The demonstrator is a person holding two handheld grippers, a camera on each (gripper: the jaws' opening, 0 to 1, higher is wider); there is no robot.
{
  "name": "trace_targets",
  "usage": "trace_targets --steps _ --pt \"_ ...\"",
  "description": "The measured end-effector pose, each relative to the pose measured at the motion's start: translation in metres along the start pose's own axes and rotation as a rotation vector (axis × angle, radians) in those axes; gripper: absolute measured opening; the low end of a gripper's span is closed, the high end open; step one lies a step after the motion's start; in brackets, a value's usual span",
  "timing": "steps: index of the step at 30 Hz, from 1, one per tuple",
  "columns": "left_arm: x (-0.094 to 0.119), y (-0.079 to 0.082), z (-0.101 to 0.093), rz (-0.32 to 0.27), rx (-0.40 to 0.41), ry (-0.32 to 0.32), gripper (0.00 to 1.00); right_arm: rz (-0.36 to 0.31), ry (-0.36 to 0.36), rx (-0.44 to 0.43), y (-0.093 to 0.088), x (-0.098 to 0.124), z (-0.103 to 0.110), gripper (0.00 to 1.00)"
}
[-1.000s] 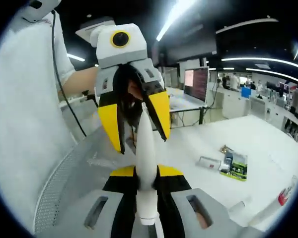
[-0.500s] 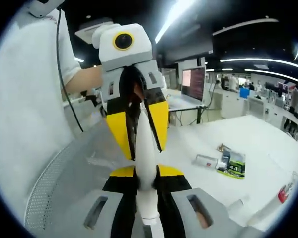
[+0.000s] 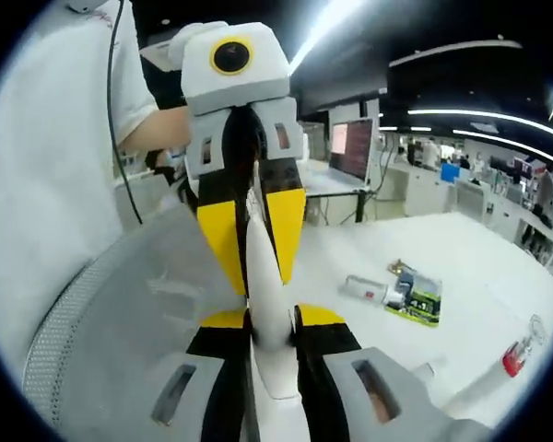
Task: Arrange the skincare products in the storage area until every visible bottle or jar stands upright without overlapping.
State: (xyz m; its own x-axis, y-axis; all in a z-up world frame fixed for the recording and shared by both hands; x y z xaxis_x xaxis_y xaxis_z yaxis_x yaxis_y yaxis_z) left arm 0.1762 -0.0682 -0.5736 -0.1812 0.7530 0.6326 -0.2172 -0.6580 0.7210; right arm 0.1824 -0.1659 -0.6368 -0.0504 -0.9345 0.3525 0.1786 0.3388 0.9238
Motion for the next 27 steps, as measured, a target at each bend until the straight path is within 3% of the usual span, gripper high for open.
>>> trace_targets --steps 11,15,21,23,27 --pt "-0.027 0.013 0.027 -0.011 -0.036 -0.044 0.11 -0.033 -0.103 -0.072 -0.01 0.023 -0.024 0.2" --pt "-0.043 0.016 0.038 -0.022 -0.05 -0.054 0.11 -0.034 -0.179 -0.111 -0.017 0.034 -0.034 0.22" --pt "-0.067 0.014 0.063 -0.035 -0.059 -0.045 0.11 -0.02 -0.322 -0.191 -0.038 0.054 -0.051 0.3" --pt "-0.074 0.012 0.071 -0.037 -0.058 -0.04 0.11 -0.019 -0.374 -0.236 -0.047 0.061 -0.057 0.4" --pt "-0.089 0.005 0.091 -0.024 -0.054 -0.028 0.11 -0.021 -0.425 -0.263 -0.056 0.072 -0.065 0.46"
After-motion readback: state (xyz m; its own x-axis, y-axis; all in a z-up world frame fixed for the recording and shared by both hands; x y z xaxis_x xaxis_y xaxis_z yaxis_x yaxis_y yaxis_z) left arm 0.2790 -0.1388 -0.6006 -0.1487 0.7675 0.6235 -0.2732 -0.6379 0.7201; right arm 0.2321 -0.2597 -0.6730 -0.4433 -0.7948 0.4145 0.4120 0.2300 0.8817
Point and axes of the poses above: the point that each gripper's makers call its tool centre point, and the gripper's own axes: x roughly backward along the fingers, z roughly to its left, y roughly out of its top, the point moved 8 cm from there along x, roughly backward along the fingers, and after that the axes turned 10 degrees about -x, right-handed, at the moved point
